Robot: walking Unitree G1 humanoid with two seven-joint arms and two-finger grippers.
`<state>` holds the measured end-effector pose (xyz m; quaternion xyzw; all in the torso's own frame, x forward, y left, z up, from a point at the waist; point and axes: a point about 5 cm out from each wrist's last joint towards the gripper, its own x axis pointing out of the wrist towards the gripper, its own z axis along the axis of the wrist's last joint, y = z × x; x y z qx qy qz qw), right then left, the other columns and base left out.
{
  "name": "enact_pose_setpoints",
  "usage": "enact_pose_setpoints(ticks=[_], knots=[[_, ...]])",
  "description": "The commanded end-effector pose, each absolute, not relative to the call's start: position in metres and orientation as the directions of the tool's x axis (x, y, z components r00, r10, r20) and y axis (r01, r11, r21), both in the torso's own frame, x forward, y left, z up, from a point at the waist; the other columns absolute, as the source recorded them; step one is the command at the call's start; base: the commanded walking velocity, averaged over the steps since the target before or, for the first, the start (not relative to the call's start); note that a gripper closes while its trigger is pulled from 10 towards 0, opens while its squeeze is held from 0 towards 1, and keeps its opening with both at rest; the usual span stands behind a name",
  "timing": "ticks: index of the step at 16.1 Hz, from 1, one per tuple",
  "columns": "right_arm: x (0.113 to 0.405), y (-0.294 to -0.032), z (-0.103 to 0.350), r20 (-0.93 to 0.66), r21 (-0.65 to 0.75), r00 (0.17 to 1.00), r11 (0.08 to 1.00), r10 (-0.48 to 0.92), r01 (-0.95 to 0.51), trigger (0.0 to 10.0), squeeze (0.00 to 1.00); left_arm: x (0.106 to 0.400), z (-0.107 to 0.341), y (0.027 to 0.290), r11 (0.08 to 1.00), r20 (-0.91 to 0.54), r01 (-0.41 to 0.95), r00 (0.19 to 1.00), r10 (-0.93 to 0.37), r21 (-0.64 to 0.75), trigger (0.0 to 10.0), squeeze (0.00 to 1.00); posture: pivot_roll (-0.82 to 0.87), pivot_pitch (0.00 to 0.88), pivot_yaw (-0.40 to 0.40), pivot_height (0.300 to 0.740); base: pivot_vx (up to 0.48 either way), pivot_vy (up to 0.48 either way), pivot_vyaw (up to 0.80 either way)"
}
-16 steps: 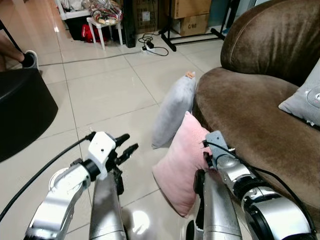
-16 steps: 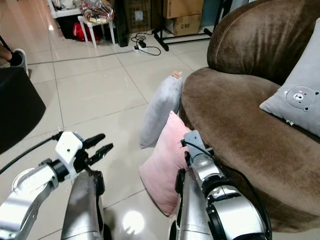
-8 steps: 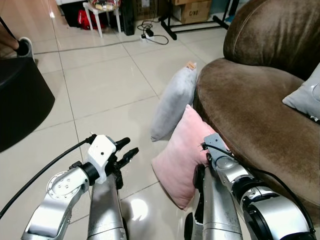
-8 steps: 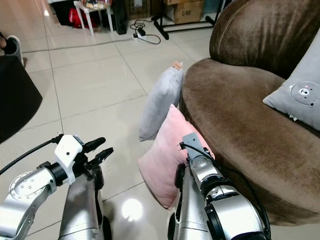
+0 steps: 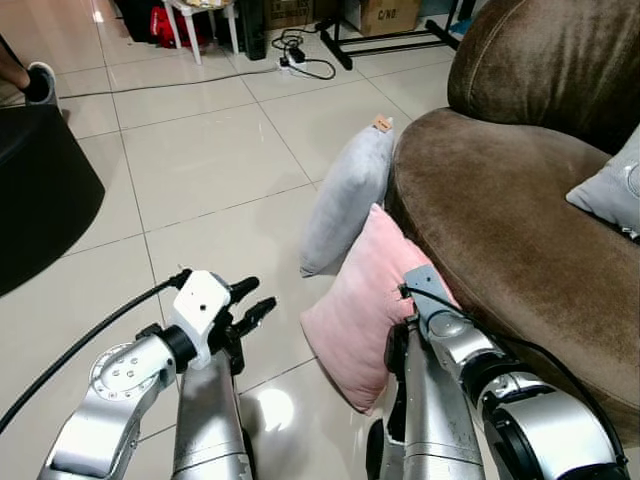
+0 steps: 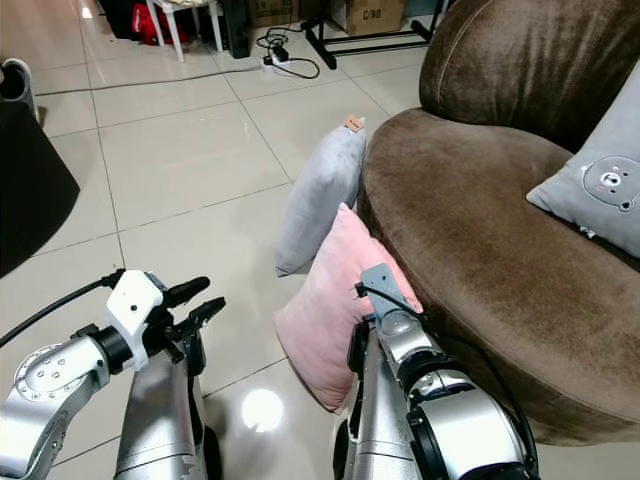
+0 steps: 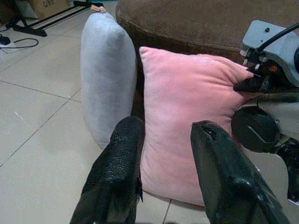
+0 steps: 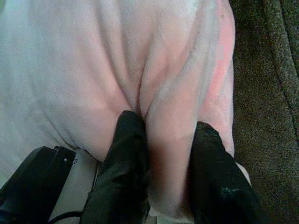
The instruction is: Move the pillow to the sofa from floor
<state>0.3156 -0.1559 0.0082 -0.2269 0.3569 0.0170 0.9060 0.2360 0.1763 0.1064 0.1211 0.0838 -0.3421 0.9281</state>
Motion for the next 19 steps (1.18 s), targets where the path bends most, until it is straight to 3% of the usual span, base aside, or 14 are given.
enact_pose_setpoints(ticks=[1,9,13,17,19], knots=[[0.314,-0.158,0.007,-0.675,-0.395,0.726,0.896,-0.134,-0.202,0.0,0.0,0.236,0.109,0.177,0.74,-0.233,0.652,0.755,-0.613,0.165,10.0,0.0,0.09,0.109,-0.035,0.431,0.0,0.0,0.0],[0.32,-0.145,0.012,-0.675,-0.35,0.734,0.906,-0.068,-0.238,0.0,0.0,0.237,0.086,0.191,0.821,-0.285,0.571,0.785,-0.551,-0.013,10.0,0.0,0.08,0.055,-0.041,0.431,0.0,0.0,0.0],[0.33,-0.129,0.024,-0.652,-0.28,0.757,0.918,0.035,-0.283,0.0,0.0,0.236,0.077,0.192,0.815,-0.307,0.577,0.768,-0.562,-0.049,10.0,0.0,0.08,0.014,-0.048,0.431,0.0,0.0,0.0],[0.348,-0.103,0.051,-0.555,-0.036,0.796,0.949,0.241,-0.312,0.0,0.0,0.239,0.078,0.194,0.813,-0.292,0.581,0.774,-0.562,-0.023,10.0,0.0,0.07,0.0,-0.058,0.431,0.0,0.0,0.0],[0.352,-0.088,0.066,-0.49,0.078,0.771,0.902,0.407,-0.426,0.0,0.0,0.241,0.084,0.194,0.813,-0.268,0.582,0.784,-0.56,0.004,10.0,0.0,0.06,0.0,-0.055,0.431,0.0,0.0,0.0]])
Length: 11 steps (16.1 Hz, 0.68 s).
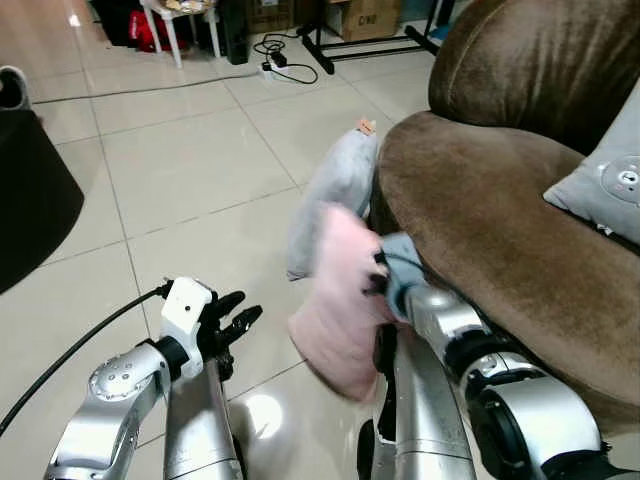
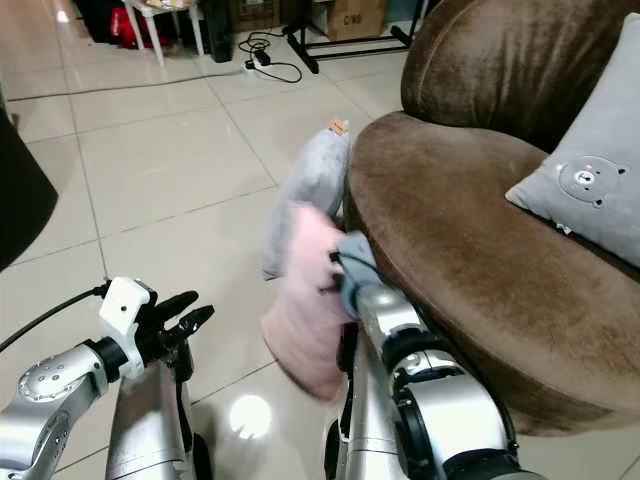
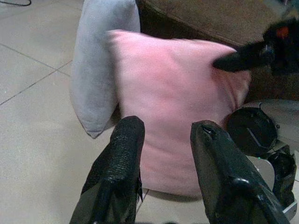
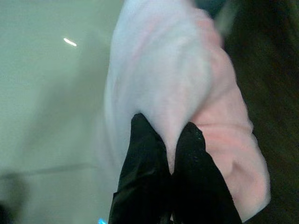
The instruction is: Move the pillow to the sofa from floor
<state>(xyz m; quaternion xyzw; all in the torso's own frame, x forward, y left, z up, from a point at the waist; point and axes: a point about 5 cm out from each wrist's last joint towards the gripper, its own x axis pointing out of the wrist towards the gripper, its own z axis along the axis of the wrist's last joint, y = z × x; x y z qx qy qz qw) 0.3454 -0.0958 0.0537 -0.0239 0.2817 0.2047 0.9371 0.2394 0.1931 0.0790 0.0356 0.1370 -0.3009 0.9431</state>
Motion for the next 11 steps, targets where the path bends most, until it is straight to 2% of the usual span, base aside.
enact_pose_setpoints(ticks=[1,4,6,7,8,9,10,11], knots=[[0.353,-0.083,0.076,-0.45,0.136,0.756,0.873,0.475,-0.468,0.0,0.0,0.242,0.087,0.194,0.815,-0.253,0.579,0.791,-0.557,0.017,10.0,0.0,0.06,0.0,-0.054,0.431,0.0,0.0,0.0],[0.351,-0.087,0.108,-0.309,0.259,0.764,0.823,0.566,-0.505,0.0,0.0,0.242,0.099,0.196,0.827,-0.205,0.56,0.816,-0.541,0.049,10.0,0.0,0.04,0.0,-0.045,0.431,0.0,0.0,0.0],[0.35,-0.107,0.148,-0.138,0.383,0.811,0.786,0.568,-0.485,0.0,0.0,0.244,0.11,0.2,0.857,-0.158,0.508,0.857,-0.491,0.092,10.0,0.0,0.04,0.0,-0.038,0.431,0.0,0.0,0.0],[0.351,-0.128,0.182,-0.004,0.424,0.846,0.767,0.533,-0.481,0.0,0.0,0.245,0.12,0.203,0.875,-0.121,0.47,0.881,-0.457,0.118,10.0,0.0,0.04,0.0,-0.033,0.431,0.0,0.0,0.0],[0.352,-0.14,0.199,0.048,0.41,0.865,0.78,0.499,-0.473,0.0,0.0,0.245,0.125,0.204,0.881,-0.102,0.454,0.891,-0.443,0.133,10.0,0.0,0.03,0.0,-0.031,0.431,0.0,0.0,0.0],[0.354,-0.155,0.221,0.108,0.39,0.885,0.8,0.452,-0.456,0.0,0.0,0.245,0.131,0.205,0.886,-0.085,0.438,0.899,-0.43,0.154,10.0,0.0,0.03,0.0,-0.032,0.431,0.0,0.0,0.0],[0.353,-0.184,0.263,0.215,0.36,0.912,0.84,0.348,-0.406,0.0,0.0,0.244,0.142,0.205,0.889,-0.054,0.418,0.908,-0.415,0.189,10.0,0.0,0.03,0.0,-0.031,0.431,0.0,0.0,0.0],[0.35,-0.202,0.286,0.271,0.323,0.916,0.869,0.295,-0.375,0.0,0.0,0.244,0.149,0.204,0.89,-0.034,0.41,0.911,-0.411,0.199,10.0,0.0,0.03,0.0,-0.031,0.431,0.0,0.0,0.0]])
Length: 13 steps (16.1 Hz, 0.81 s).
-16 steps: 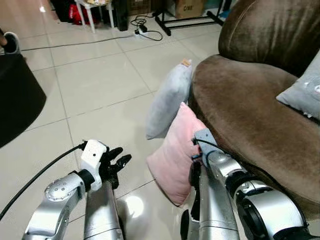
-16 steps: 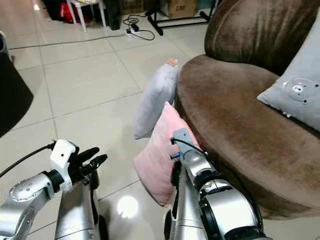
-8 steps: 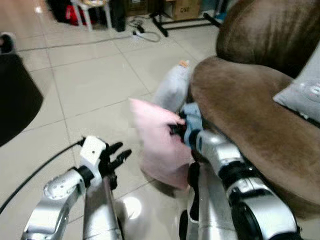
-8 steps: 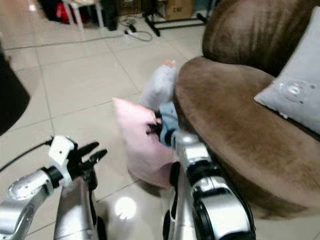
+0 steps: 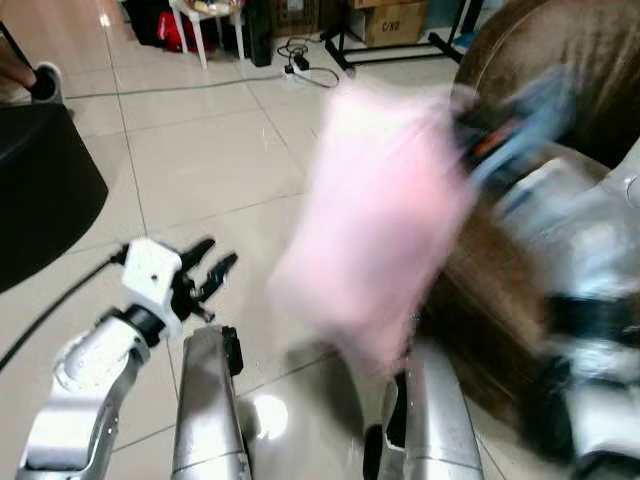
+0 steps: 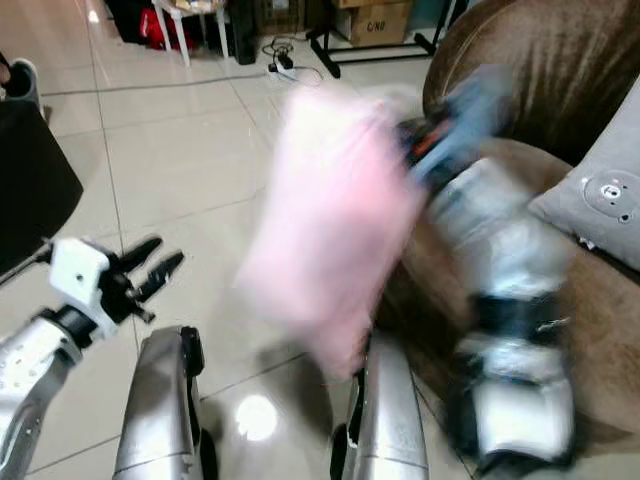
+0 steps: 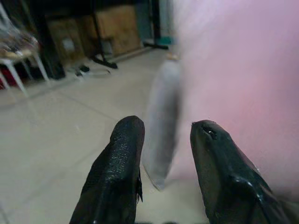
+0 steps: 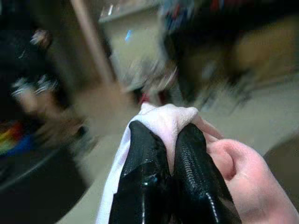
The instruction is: Move the pillow to the sofa from floor
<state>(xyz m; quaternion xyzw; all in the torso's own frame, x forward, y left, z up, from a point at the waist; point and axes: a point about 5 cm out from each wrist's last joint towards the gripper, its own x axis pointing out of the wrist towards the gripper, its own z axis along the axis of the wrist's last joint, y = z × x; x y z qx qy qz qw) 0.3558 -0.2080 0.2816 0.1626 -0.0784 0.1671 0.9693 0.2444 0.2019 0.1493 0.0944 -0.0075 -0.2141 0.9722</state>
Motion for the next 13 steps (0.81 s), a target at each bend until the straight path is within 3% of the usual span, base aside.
enact_pose_setpoints(ticks=[1,5,6,7,9,13], knots=[[0.343,-0.233,0.326,0.349,0.201,0.91,0.93,0.225,-0.307,0.0,0.0,0.245,0.164,0.203,0.897,0.012,0.391,0.916,-0.402,0.207,10.0,0.0,0.03,0.0,-0.032,0.431,0.0,0.0,0.0],[0.326,-0.262,0.376,0.423,0.086,0.894,0.975,0.149,-0.203,0.0,0.0,0.257,0.187,0.2,0.918,0.109,0.341,0.924,-0.367,0.203,10.0,0.0,0.02,0.0,-0.031,0.431,0.0,0.0,0.0],[0.325,-0.262,0.377,0.415,0.066,0.9,0.982,0.134,-0.177,1.1,0.0,0.258,0.188,0.199,0.92,0.113,0.337,0.925,-0.363,0.2,10.0,0.0,0.01,0.0,-0.029,0.431,0.0,0.0,0.0],[0.33,-0.257,0.366,0.361,0.006,0.925,0.992,0.116,-0.126,9.7,0.0,0.26,0.185,0.199,0.921,0.101,0.33,0.929,-0.356,0.209,10.0,0.0,0.01,0.0,-0.029,0.431,0.0,0.0,0.0],[0.349,-0.228,0.308,0.142,-0.136,0.984,0.987,0.103,-0.084,10.0,0.0,0.259,0.177,0.198,0.92,0.048,0.302,0.945,-0.323,0.251,10.0,0.0,0.01,0.0,-0.029,0.431,0.0,0.0,0.0],[0.36,-0.182,0.248,-0.012,-0.084,0.995,0.992,0.098,-0.099,10.0,0.0,0.263,0.175,0.2,0.926,0.047,0.275,0.954,-0.297,0.26,10.0,0.0,0.02,0.0,-0.025,0.441,0.0,0.0,0.0]])
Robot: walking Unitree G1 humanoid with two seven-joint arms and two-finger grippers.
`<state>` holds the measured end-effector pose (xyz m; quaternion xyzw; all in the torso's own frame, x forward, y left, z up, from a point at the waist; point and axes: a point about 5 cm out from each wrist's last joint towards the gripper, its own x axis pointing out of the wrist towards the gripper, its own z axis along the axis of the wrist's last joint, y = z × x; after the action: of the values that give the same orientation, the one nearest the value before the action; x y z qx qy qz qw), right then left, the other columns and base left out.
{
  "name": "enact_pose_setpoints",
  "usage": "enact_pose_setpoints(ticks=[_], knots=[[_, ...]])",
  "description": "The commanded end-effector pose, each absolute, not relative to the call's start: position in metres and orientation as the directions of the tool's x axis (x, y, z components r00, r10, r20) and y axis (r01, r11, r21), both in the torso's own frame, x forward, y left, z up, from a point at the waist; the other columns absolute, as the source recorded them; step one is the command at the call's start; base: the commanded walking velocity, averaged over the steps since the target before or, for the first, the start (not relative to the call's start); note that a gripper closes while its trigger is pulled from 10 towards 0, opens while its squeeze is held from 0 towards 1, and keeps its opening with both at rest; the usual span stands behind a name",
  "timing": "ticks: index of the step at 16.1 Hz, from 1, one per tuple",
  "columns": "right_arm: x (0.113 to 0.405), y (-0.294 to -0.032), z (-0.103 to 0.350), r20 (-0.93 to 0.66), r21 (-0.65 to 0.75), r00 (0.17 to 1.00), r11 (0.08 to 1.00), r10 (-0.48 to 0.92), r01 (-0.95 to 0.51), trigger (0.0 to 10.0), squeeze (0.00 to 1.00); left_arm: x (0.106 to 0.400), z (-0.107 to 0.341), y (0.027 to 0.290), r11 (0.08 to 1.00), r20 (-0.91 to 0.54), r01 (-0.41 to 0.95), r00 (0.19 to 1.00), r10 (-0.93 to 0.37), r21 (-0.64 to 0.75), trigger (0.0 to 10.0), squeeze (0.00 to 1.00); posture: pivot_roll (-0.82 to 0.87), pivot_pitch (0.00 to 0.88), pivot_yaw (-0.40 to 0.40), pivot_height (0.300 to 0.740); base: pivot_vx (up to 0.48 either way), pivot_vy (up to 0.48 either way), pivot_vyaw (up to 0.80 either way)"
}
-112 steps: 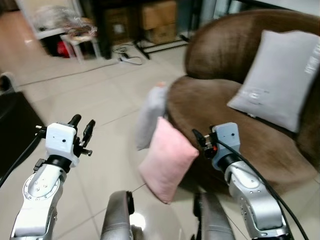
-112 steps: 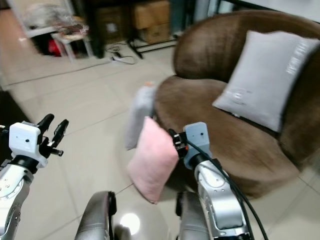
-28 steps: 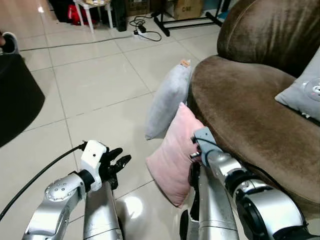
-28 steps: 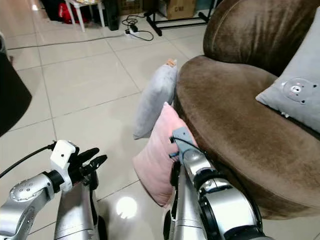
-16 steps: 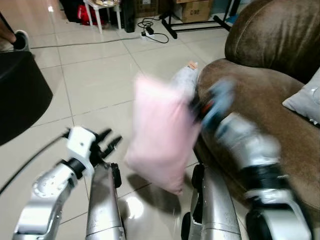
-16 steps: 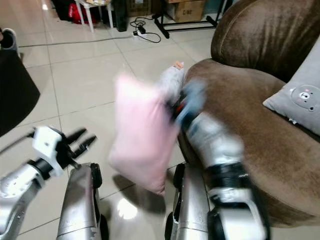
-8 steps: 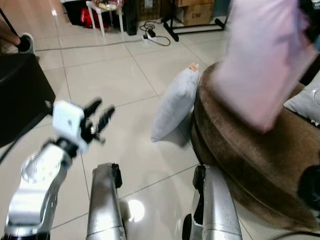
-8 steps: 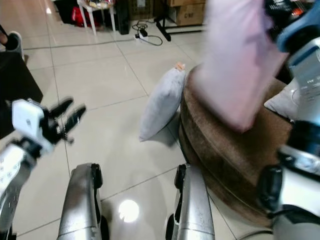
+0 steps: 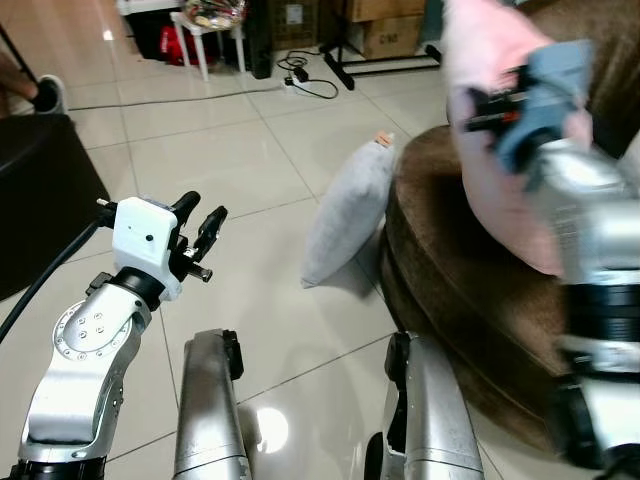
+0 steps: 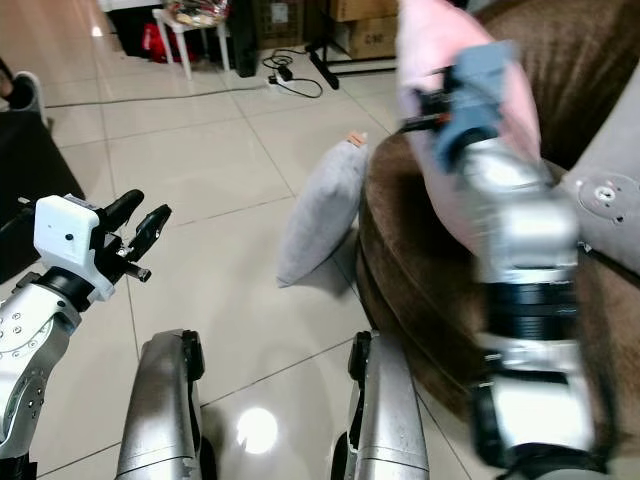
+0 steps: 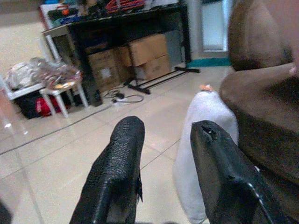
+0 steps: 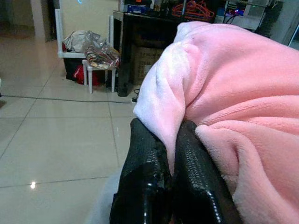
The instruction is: Move the pillow to the sofa from floor
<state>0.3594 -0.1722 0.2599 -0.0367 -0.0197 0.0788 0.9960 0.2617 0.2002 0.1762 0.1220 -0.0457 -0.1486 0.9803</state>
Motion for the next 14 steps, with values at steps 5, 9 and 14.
enact_pose_setpoints(ticks=[5,9,14], knots=[[0.358,-0.182,0.224,-0.064,-0.056,0.998,0.998,-0.015,0.012,10.0,0.0,0.264,0.17,0.198,0.931,0.05,0.249,0.961,-0.271,0.267,10.0,0.0,0.02,0.0,-0.04,0.476,0.0,0.0,0.0],[0.356,-0.173,0.217,-0.082,-0.05,0.996,0.999,-0.02,0.016,10.0,0.0,0.264,0.164,0.192,0.94,0.048,0.225,0.968,-0.245,0.256,10.0,0.0,0.03,0.0,-0.064,0.516,0.0,0.0,0.0],[0.354,-0.166,0.218,-0.069,-0.028,0.997,0.999,-0.018,0.016,10.0,0.0,0.259,0.157,0.186,0.945,0.043,0.218,0.971,-0.235,0.245,10.0,0.0,0.03,0.0,-0.07,0.571,0.0,0.0,0.0]])
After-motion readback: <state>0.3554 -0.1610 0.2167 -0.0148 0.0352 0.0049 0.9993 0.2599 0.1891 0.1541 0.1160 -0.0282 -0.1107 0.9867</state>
